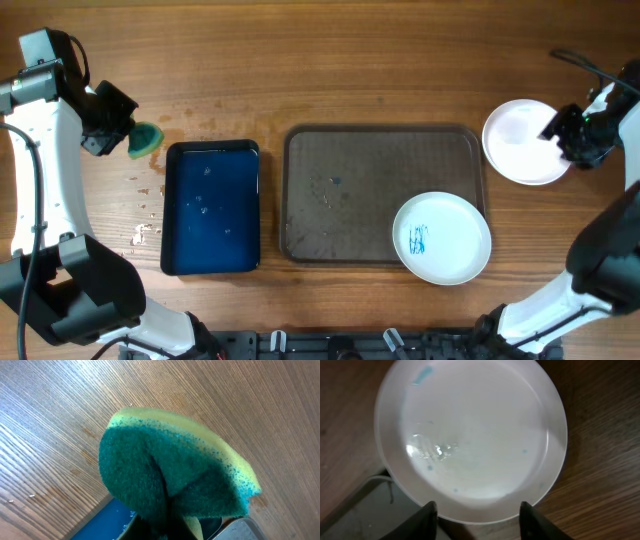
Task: Clean dirty plates on tray and stack at the side
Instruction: 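Carry the plate right and stack it on the first cleaned plate, then reach the right gripper to the blue-marked plate on the mat and grip its rim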
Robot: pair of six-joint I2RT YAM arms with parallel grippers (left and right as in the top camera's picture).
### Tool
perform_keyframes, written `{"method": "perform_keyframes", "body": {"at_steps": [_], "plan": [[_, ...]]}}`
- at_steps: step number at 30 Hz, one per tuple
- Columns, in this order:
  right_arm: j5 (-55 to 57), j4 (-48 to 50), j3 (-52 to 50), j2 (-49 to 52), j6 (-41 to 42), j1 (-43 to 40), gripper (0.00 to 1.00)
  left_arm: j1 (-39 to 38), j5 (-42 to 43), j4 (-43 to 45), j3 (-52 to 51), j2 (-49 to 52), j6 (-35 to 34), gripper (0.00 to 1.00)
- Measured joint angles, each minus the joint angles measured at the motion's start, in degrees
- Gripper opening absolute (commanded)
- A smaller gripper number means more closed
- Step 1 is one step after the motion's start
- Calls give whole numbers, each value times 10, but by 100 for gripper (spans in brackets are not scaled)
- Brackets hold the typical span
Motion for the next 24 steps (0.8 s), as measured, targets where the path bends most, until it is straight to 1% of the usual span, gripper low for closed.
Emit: {"method": "perform_keyframes", "body": {"at_steps": [1, 2, 3, 4, 6, 7, 8, 9, 10, 11, 14, 18, 21, 24], "plan": [[0, 0, 0, -23, -8, 5, 38, 0, 0, 0, 0, 0, 0, 4], [0, -2, 0, -41, -13, 10, 40, 0, 0, 0, 0, 0, 0, 4], [-7, -9, 1, -70, -17, 19, 39, 0, 0, 0, 0, 0, 0, 4], [-13, -18, 2, -94, -19, 28, 24, 0, 0, 0, 0, 0, 0, 4], [-26, -47, 6, -144, -19, 51, 4, 0, 0, 1, 0, 0, 0, 4], [-33, -68, 8, -172, -15, 66, 8, 0, 0, 1, 0, 0, 0, 4], [-38, -89, 10, -194, -10, 80, 27, 0, 0, 2, 0, 0, 0, 4], [-45, -105, 11, -210, -7, 91, 37, 0, 0, 2, 0, 0, 0, 4], [-48, -111, 11, -214, -5, 94, 75, 0, 0, 2, 0, 0, 0, 4], [-75, -138, 11, -230, -8, 110, 100, 0, 0, 2, 0, 0, 0, 4], [-133, -184, 12, -232, -30, 131, 100, 0, 0, 5, 0, 0, 4, 4], [-172, -203, 8, -232, -47, 143, 100, 0, 0, 6, 0, 0, 12, 4], [-169, -236, 6, -232, -44, 144, 100, 0, 0, 4, 0, 0, 21, 4], [-127, -258, 4, -232, -17, 158, 100, -7, -2, -1, -6, 0, 38, 4]]}}
